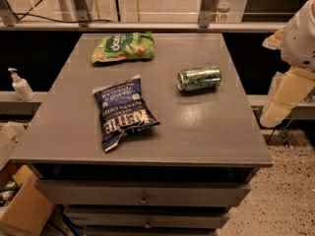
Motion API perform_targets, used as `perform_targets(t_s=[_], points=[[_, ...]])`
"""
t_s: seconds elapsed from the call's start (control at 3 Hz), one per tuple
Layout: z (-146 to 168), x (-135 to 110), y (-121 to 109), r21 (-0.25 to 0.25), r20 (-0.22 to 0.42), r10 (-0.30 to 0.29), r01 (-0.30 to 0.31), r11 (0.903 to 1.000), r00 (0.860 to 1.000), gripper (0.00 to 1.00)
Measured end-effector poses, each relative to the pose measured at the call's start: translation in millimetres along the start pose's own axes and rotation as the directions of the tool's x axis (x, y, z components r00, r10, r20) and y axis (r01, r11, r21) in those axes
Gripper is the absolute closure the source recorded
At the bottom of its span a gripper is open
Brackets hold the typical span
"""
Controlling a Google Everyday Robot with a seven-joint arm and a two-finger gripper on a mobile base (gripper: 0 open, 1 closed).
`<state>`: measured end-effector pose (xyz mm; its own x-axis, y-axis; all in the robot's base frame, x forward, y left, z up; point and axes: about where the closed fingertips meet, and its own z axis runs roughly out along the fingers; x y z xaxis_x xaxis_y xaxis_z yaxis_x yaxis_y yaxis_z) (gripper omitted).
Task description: Pick green can
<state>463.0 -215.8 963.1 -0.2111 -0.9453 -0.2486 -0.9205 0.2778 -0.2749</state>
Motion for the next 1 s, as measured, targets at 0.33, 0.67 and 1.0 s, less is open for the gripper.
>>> perform_targets(t_s=[0.33, 0.67, 1.0], points=[[39.1, -0.5, -33.9, 0.030, 0.061, 0.012, -0.014, 0.9995, 0.998, 0.00], [71.9, -4.2, -65.8, 0.060, 0.112, 0.022, -0.029, 0.9977, 0.993, 0.00], [97.8, -7.8, -94.1, 0.067, 0.174, 0.056, -0.069, 0.9954, 0.983, 0.00]])
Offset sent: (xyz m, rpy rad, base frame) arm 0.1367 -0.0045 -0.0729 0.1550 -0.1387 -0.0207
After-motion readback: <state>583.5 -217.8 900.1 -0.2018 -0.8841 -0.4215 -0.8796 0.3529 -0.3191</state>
